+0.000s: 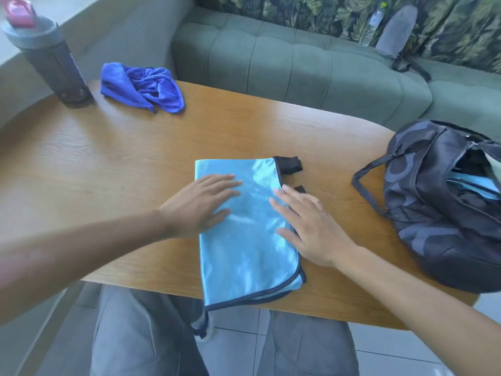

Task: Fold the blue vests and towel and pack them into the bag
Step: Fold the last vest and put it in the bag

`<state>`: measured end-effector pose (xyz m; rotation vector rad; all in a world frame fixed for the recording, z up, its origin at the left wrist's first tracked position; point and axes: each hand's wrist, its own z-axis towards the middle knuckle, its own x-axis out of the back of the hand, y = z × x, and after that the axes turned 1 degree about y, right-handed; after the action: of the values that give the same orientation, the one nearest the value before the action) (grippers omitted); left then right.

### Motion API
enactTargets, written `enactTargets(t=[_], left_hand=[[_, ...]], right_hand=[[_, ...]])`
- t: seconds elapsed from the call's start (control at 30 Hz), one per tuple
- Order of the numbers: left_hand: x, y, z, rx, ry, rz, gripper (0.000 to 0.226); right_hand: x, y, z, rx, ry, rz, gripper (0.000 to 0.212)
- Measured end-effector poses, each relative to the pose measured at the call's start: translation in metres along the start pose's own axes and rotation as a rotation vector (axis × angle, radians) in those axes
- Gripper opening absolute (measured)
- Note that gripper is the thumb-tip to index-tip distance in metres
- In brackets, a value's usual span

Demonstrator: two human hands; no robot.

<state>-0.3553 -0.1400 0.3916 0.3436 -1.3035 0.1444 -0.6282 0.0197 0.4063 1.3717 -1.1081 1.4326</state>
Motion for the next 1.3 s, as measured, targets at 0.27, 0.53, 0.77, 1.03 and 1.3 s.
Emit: enactTargets(t=[0.27,0.53,0.77,1.03,1.3], left_hand=[[-0.001,0.062,-0.091,-0.104,-0.341,-0.058,0.083],[-0.02,0.079,-0.115,-0.107,-0.259,0.267,0.099],[-0.017,0.098,-0.121,-0.078,-0.203,0.082,0.09],[0.029,0.079,-0.082,0.383,-0.177,-0.659,0.043],[0.019,0.041,0.008,1.112,0.056,-0.936,0.023]], right_hand=[[-0.008,-0.021,-0.043,0.016,-0.303,0.249,0.089],[-0.02,-0.048,-0.082,0.094,-0.251,0.051,0.115],[-0.05,-0.069,-0.108,-0.014,0.075,0.146,0.086],[-0.011,-0.07,-0.08,-0.326,0.262,0.46,0.024],[0.004,-0.039,0.009,-0.847,0.239,0.871,0.02]])
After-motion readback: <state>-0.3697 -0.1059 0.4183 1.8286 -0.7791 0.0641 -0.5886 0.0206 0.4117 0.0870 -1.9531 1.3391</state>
